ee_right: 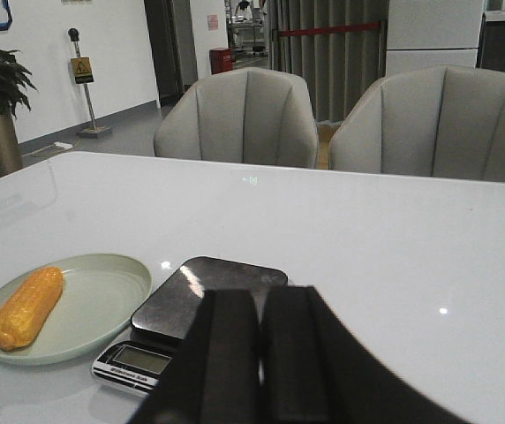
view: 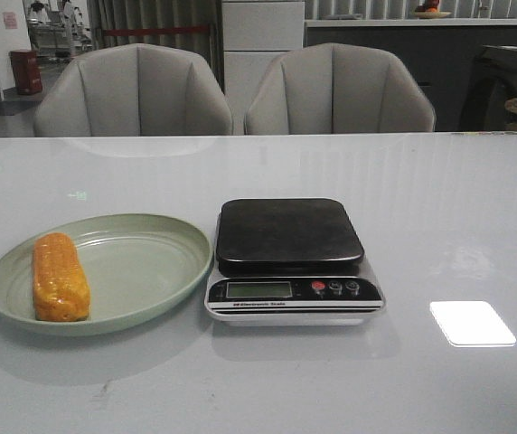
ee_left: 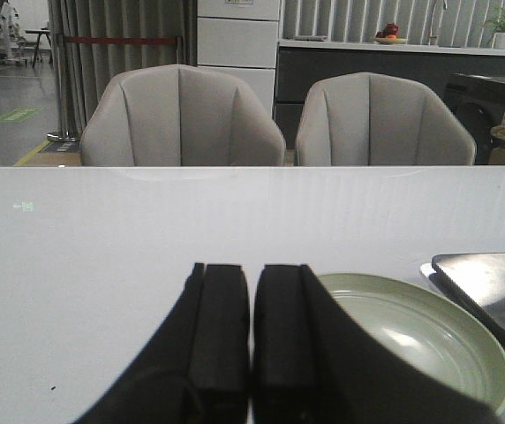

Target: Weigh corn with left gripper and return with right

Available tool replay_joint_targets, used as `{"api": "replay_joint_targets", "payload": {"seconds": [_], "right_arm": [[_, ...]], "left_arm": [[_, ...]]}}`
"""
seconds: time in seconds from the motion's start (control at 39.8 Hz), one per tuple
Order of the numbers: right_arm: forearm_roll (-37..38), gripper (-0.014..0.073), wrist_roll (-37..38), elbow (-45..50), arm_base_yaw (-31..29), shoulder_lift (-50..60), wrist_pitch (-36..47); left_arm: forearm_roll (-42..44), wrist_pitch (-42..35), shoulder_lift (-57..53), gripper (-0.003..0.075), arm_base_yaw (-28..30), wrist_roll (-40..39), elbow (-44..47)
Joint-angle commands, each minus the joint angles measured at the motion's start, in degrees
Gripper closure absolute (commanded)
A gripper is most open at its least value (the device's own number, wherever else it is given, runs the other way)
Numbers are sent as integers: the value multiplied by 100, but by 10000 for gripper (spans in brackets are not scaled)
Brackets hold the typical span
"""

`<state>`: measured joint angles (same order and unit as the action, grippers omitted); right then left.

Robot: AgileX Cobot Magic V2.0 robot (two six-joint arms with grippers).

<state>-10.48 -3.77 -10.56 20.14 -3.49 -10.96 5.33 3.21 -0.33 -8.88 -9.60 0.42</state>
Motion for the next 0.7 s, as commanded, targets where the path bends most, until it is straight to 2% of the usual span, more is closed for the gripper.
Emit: {"api": "replay_joint_targets", "payload": {"seconds": [0.0,0.13,0.3,0.43,0.58,0.68], "right_arm": [[245,431,-41,-87,-94,-61,499],[585,431,-41,0,-574,-61,608],[654,431,-41,395,-1517,97,1222],[654,431,-41,698,-2031,390,1356],[681,431,-24,1002,-2337,509,1419],[805,431,322,1211,-2350,509,1479]], "left_arm": [[-46,-472,-123,598,-56,-10,173],[-46,-472,-123,598,-56,-10,173],[-46,-472,-123,598,-56,-10,173],[-46,-472,-123,598,-56,-10,173],[-46,-472,-123,598,-56,-10,173],[-46,-472,-113,598,-56,-10,173]]}}
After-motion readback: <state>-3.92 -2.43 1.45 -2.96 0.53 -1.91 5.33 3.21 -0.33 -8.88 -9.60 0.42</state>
